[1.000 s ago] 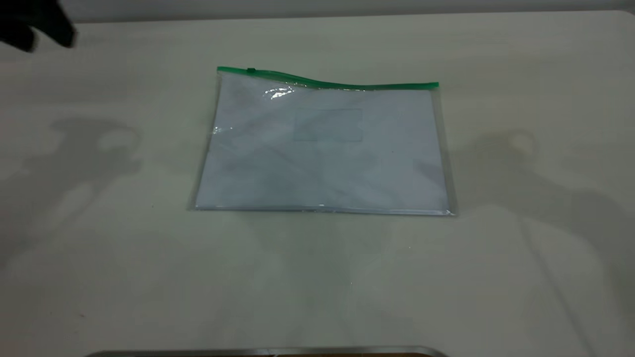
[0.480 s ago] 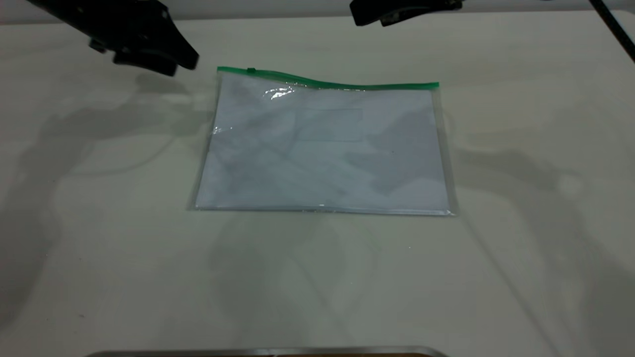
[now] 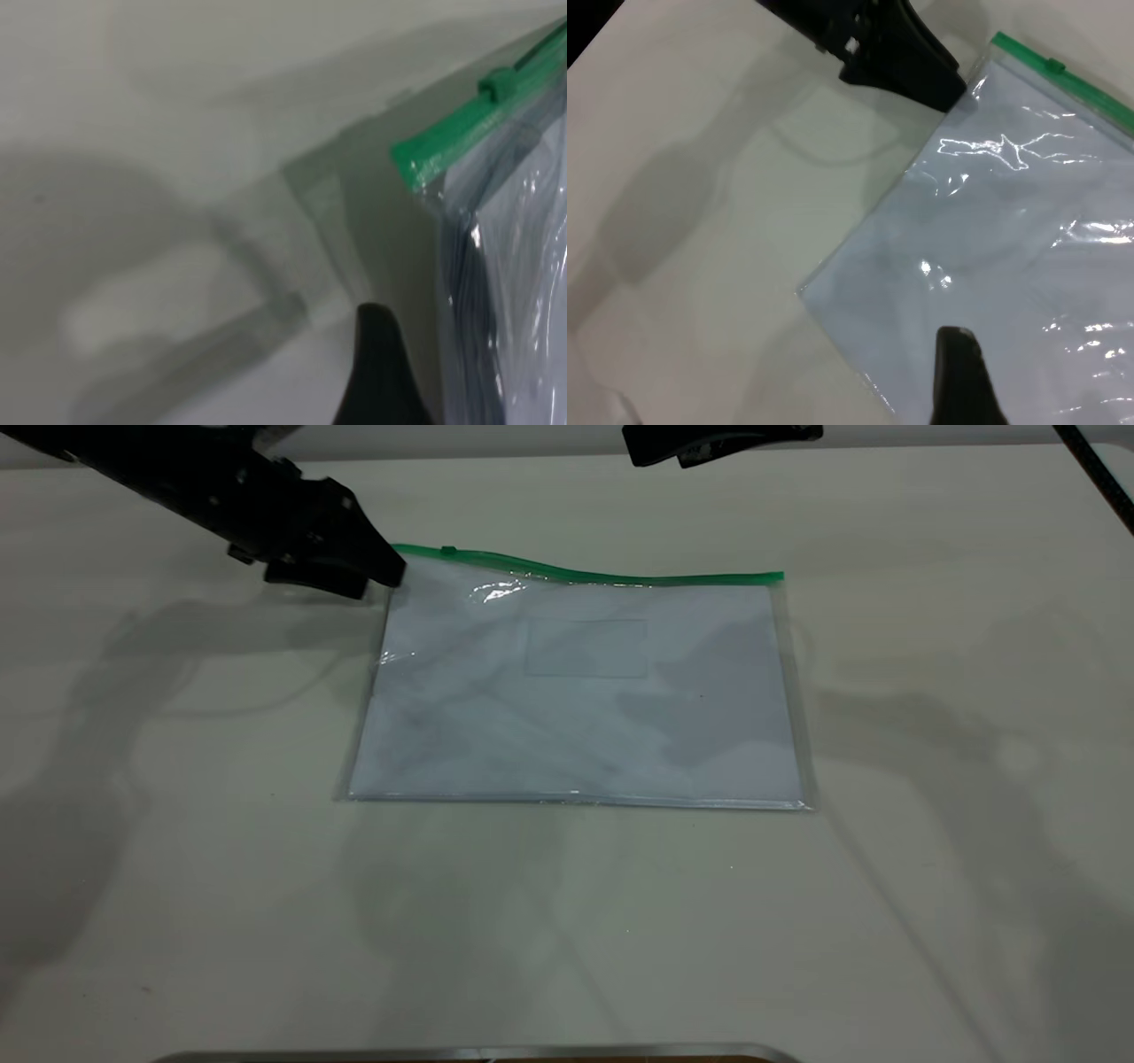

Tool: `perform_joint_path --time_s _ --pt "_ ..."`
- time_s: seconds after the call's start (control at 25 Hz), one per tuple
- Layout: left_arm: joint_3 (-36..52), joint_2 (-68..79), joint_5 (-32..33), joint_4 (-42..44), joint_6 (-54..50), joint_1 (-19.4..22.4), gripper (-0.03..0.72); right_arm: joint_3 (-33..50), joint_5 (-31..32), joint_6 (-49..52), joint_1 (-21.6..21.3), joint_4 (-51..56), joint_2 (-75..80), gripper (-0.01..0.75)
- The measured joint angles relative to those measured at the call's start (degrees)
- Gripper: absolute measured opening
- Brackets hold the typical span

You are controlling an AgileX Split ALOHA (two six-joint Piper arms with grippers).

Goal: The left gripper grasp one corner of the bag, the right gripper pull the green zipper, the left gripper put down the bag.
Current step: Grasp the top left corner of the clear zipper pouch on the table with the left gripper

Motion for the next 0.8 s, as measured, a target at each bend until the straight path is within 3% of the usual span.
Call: perform_joint_path --time_s 0.56,0.72,0.8 --pt "-2.5 4.3 0.9 -7.0 3.7 -2.1 0.570 0.0 -1.6 0.0 0.0 0.5 0.4 0.505" --pt "-2.5 4.5 0.9 -7.5 5.0 -2.3 0.430 0.0 -1.6 0.0 0.0 2.4 0.4 0.505" --pt "-2.5 4.6 0.9 -7.4 5.2 -2.3 0.298 0.0 -1.9 0.2 0.0 3.3 0.4 0.505"
